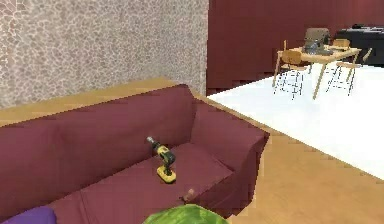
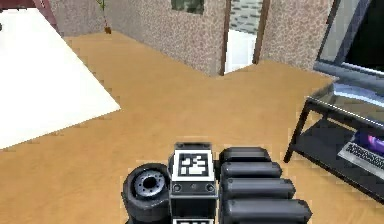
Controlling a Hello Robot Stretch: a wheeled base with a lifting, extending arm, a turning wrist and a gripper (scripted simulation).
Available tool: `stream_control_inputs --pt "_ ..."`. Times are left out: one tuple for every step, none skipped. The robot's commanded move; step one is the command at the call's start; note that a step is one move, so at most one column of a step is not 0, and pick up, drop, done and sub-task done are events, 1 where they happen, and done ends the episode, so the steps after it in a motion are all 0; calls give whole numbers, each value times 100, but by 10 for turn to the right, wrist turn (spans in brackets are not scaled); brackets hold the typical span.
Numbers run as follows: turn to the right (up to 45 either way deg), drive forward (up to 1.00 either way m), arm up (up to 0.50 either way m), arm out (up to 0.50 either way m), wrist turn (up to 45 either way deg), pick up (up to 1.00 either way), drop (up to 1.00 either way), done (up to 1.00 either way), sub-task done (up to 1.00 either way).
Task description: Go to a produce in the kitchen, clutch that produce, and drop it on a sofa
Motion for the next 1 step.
stream_control_inputs --pt "-450 0 0 0 0 0 0 0 0"
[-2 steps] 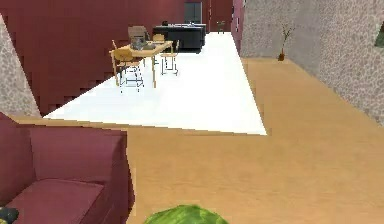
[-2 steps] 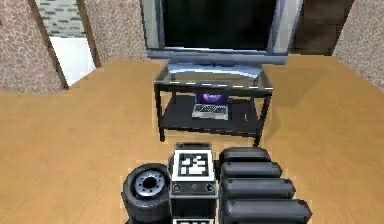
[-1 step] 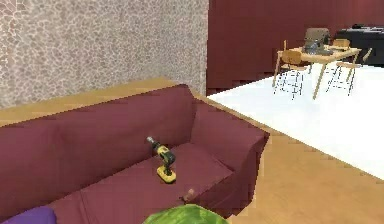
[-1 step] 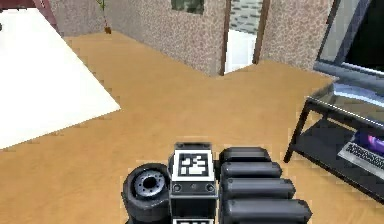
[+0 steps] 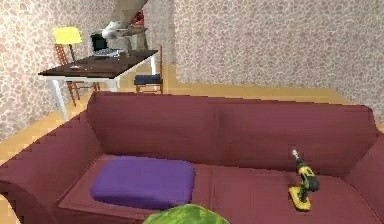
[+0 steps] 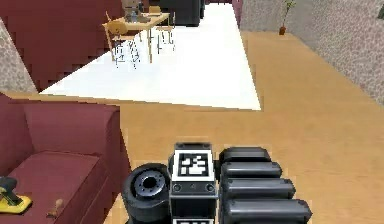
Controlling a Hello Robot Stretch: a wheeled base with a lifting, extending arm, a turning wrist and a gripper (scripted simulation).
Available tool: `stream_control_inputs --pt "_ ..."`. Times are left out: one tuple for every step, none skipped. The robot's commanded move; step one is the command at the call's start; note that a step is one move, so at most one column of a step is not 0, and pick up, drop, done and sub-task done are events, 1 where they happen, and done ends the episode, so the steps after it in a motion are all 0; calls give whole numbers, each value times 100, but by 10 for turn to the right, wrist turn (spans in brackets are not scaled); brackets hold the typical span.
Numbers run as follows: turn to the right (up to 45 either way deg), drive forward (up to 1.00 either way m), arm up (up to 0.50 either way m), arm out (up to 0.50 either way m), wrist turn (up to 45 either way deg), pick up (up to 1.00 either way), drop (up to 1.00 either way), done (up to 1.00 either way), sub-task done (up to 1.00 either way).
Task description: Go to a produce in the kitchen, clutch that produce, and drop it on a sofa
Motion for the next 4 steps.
stream_control_inputs --pt "-450 0 0 0 0 0 0 0 0" --pt "-300 0 0 0 0 0 0 0 0" --pt "0 0 0 48 0 0 0 0 0" --pt "0 0 0 0 450 0 0 0 0"
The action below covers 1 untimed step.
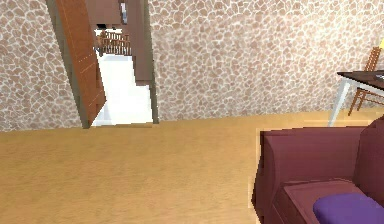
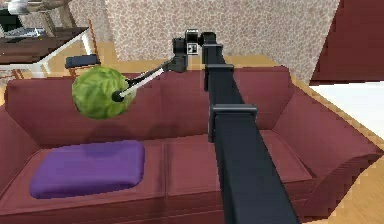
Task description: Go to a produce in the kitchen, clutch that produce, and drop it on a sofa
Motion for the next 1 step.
stream_control_inputs --pt "0 0 0 0 450 0 0 0 0"
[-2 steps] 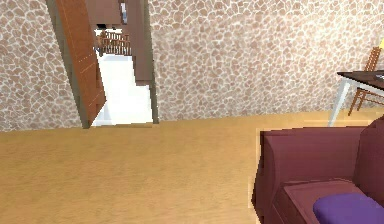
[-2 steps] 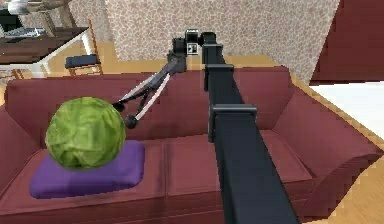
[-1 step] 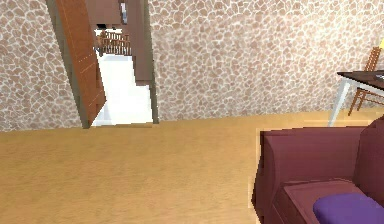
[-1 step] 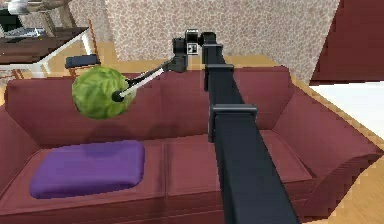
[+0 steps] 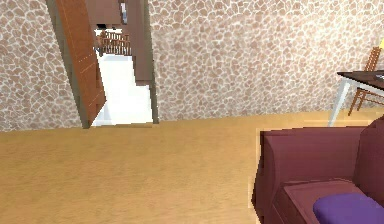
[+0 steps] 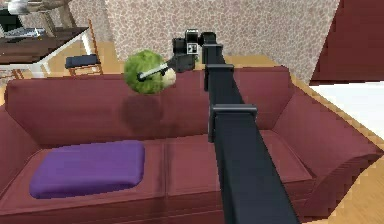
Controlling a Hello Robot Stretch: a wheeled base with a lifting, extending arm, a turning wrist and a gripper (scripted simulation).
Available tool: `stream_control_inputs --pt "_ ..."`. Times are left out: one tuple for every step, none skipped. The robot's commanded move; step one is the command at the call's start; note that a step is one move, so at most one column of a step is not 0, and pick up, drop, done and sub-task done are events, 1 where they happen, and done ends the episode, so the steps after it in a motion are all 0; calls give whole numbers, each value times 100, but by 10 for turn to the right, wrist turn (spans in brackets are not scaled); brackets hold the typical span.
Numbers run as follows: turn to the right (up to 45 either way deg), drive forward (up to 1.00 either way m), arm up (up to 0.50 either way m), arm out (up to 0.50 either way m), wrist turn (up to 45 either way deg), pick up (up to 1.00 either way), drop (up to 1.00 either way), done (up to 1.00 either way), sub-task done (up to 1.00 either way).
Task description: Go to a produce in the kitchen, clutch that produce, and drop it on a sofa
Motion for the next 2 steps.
stream_control_inputs --pt "0 0 0 0 300 0 0 0 0" --pt "0 0 -30 0 0 0 0 0 0"
